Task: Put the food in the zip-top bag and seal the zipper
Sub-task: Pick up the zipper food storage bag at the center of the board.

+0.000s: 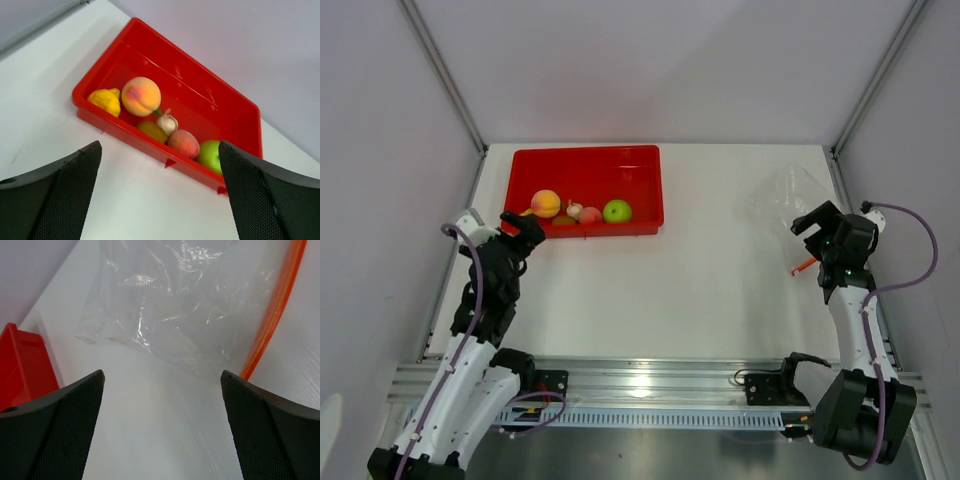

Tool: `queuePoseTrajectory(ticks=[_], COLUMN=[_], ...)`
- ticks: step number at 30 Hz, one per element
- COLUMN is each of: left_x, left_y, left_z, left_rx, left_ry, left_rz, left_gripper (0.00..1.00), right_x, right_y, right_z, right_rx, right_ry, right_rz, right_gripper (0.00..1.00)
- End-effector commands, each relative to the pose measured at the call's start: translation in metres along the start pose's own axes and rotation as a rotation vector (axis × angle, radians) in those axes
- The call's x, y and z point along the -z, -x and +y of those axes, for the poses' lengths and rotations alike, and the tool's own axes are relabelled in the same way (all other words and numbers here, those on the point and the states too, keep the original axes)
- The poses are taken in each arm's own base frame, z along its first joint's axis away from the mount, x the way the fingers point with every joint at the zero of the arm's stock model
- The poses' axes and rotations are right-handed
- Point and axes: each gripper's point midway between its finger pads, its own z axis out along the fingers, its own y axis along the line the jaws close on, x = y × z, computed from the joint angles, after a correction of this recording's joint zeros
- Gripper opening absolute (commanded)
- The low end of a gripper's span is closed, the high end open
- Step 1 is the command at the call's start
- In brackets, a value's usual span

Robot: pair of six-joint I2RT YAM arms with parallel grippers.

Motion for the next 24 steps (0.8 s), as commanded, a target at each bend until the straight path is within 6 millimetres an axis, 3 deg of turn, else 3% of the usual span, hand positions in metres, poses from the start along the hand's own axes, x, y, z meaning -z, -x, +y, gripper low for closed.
queuePoseTrajectory(ticks=[1,6,9,12,14,19,24], left_x=[0.023,0.046,0.053,0.056,0.061,0.078,0.086], left_y=[0.001,-0.011,-0.015,-0.026,-0.031,-0.042,-0.048], left_z=[-0.02,-0.041,-0.045,-0.036,-0.041,-0.059,-0.068], left_rx=[0.042,0.05,0.034,0.079,0.06,0.006,-0.028], left_ry=[-0.096,-0.266,-0.317,-0.277,-0.321,-0.462,-0.545], left_rz=[0.1,0.181,0.196,0.239,0.267,0.351,0.382], left_gripper=[1.0,0.99,0.99,1.0,1.0,0.99,1.0], right_x=[0.013,0.008,0.0,-0.012,-0.021,-0.044,-0.059], right_y=[0.005,-0.008,-0.022,-0.039,-0.049,-0.06,-0.062], right_z=[-0.019,-0.055,-0.077,-0.087,-0.094,-0.089,-0.059], right_rx=[-0.13,-0.186,-0.239,-0.279,-0.283,-0.295,-0.254], right_ry=[-0.074,-0.15,-0.184,-0.153,-0.156,-0.069,0.073], right_rz=[0.046,0.132,0.198,0.246,0.271,0.299,0.335], right_gripper=[0.99,1.0,0.99,0.99,0.99,0.95,0.82])
